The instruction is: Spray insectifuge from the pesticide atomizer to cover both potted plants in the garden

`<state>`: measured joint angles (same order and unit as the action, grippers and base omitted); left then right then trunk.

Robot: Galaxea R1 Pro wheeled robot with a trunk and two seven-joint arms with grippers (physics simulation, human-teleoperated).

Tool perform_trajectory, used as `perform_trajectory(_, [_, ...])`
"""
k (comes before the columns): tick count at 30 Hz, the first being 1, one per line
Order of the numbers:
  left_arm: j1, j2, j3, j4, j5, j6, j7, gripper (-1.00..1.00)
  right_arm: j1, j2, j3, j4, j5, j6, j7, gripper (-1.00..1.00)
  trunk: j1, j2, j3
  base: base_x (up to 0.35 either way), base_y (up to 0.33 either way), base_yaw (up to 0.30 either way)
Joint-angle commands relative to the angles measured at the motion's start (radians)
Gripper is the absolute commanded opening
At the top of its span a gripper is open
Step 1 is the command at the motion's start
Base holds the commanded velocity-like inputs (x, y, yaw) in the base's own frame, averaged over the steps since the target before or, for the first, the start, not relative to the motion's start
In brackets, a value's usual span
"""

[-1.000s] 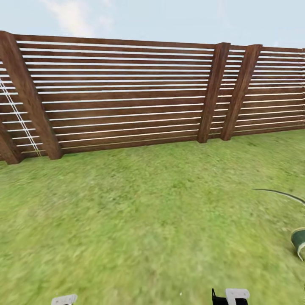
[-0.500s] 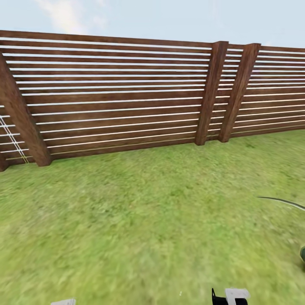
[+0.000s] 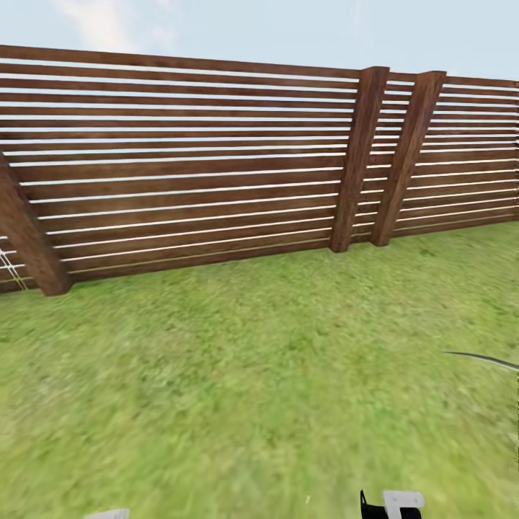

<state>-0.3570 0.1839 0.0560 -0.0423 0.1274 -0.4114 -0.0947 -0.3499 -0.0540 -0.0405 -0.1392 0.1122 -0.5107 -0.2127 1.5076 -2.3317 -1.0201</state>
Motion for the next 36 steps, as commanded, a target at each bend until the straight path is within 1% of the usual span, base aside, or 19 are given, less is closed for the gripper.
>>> perform_trajectory(1, [0.0,0.0,0.005,0.001,0.009,-0.002,-0.01,-1.0,-0.001,0.0,-0.004,0.001,0.011,-0.002,-0.005,1.0,0.0,0.0,-0.001,0.343,0.0,-0.216])
perform_trajectory(16, [0.0,0.0,0.005,0.001,0.01,-0.003,-0.01,-1.0,-0.001,0.0,-0.005,0.001,0.011,-0.002,-0.005,1.0,0.0,0.0,-0.001,0.343,0.004,-0.282])
perform_trajectory(36, [0.0,0.0,0.005,0.001,0.011,-0.003,-0.01,-1.0,0.0,0.0,-0.004,0.001,0.011,-0.002,-0.005,1.0,0.0,0.0,-0.001,0.343,0.121,-0.292])
